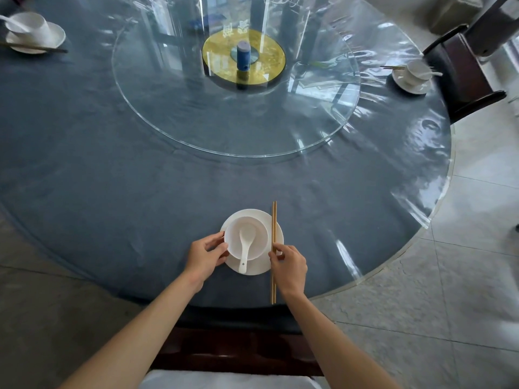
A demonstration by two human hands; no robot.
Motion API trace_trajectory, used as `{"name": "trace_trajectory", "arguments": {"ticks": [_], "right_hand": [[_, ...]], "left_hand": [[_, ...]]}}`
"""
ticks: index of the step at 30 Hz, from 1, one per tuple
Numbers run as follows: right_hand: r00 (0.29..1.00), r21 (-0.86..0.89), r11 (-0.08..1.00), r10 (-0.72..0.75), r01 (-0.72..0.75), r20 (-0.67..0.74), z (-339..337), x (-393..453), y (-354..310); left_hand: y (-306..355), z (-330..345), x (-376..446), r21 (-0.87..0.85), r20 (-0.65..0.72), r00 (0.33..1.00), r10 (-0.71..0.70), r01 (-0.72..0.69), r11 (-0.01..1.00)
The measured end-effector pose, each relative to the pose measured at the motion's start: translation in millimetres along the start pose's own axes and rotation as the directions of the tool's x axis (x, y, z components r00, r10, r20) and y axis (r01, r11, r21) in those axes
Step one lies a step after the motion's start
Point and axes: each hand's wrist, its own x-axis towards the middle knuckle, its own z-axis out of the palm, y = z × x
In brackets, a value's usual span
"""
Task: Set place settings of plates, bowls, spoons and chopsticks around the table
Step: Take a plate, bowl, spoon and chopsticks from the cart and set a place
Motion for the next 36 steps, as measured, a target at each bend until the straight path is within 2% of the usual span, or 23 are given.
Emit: {"name": "trace_trajectory", "arguments": {"ticks": [23,26,29,36], "right_hand": [[0.993,0.054,0.994,0.101,-0.098,-0.054,-4,-7,-9],[0.987,0.154,0.982,0.128,-0.112,-0.096,-11,-6,-14],[0.987,0.277,0.951,0.154,-0.138,-0.036,-18,1,-20],[0.991,0.266,0.955,0.133,-0.135,0.023,-14,6,-24]], "left_hand": [[-4,7,2,0.007,0.012,1.0,-0.005,0.005,1.0],[-4,6,1,-0.005,0.013,1.0,-0.008,0.008,1.0],[-5,6,2,-0.007,0.012,1.0,-0.016,0.016,1.0],[-5,8,2,0.013,0.003,1.0,-0.014,0.014,1.0]]}}
